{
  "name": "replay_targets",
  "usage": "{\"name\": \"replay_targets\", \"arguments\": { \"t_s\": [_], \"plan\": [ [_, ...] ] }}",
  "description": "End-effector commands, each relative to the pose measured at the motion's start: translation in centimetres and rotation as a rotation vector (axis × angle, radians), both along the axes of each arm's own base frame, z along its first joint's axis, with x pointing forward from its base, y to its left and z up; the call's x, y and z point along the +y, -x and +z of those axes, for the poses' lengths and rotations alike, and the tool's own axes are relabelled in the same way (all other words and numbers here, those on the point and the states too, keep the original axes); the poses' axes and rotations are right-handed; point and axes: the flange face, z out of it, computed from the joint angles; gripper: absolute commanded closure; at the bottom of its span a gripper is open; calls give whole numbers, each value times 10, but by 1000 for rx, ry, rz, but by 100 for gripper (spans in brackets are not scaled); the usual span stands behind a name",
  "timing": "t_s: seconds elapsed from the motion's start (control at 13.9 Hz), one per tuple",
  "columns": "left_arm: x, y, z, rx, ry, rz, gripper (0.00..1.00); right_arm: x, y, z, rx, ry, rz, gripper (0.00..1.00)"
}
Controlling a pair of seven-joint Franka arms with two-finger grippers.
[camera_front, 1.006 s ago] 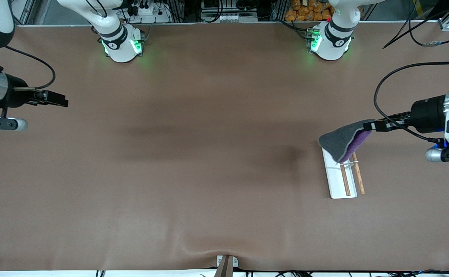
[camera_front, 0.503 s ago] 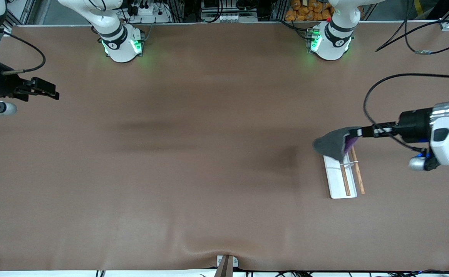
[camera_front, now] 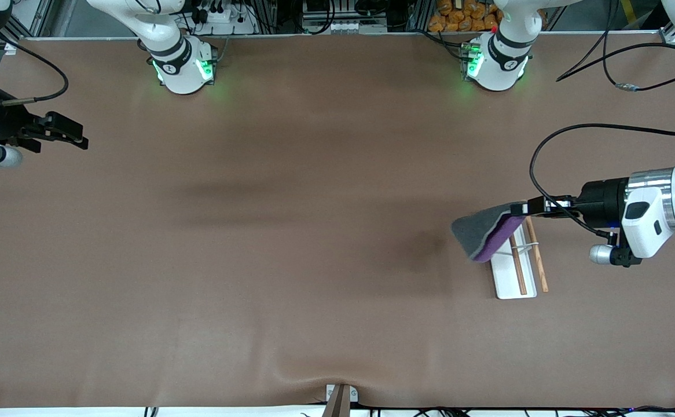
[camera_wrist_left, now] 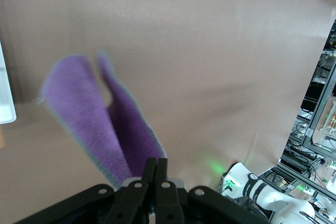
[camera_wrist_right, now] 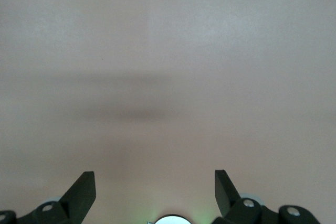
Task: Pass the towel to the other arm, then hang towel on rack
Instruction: 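Lower the towel with the left gripper over the wooden dowels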
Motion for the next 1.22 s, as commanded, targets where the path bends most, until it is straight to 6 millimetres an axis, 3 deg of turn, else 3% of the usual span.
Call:
{"name": "replay_targets", "arguments": {
  "t_s": [0.0, 0.07, 0.22, 0.58, 0.72, 0.86, 1.01, 1.15],
  "plan": [
    [-7, 4, -12, -13, -117, -58, 100, 0, -8, 11, -25, 17, 5, 0],
    [-26, 4, -25, -14, -171, -99, 100, 0, -11, 15, -29, 15, 5, 0],
    [-34, 3, -33, -9, -181, -115, 100, 1, -11, 16, -28, 13, 17, 0],
    [-27, 2, -64, 33, -173, -146, 100, 12, -10, 31, -57, 15, 24, 0],
    [-5, -6, -90, 10, -127, -217, 100, 16, -10, 34, -65, 14, 37, 0],
    [2, -5, -95, 17, -125, -241, 100, 13, -10, 34, -65, 14, 33, 0],
    [24, -4, -102, 10, -110, -284, 100, 12, -10, 34, -63, 13, 28, 0],
    [81, -5, -119, -4, -79, -327, 100, 12, -10, 34, -65, 12, 31, 0]
  ]
}}
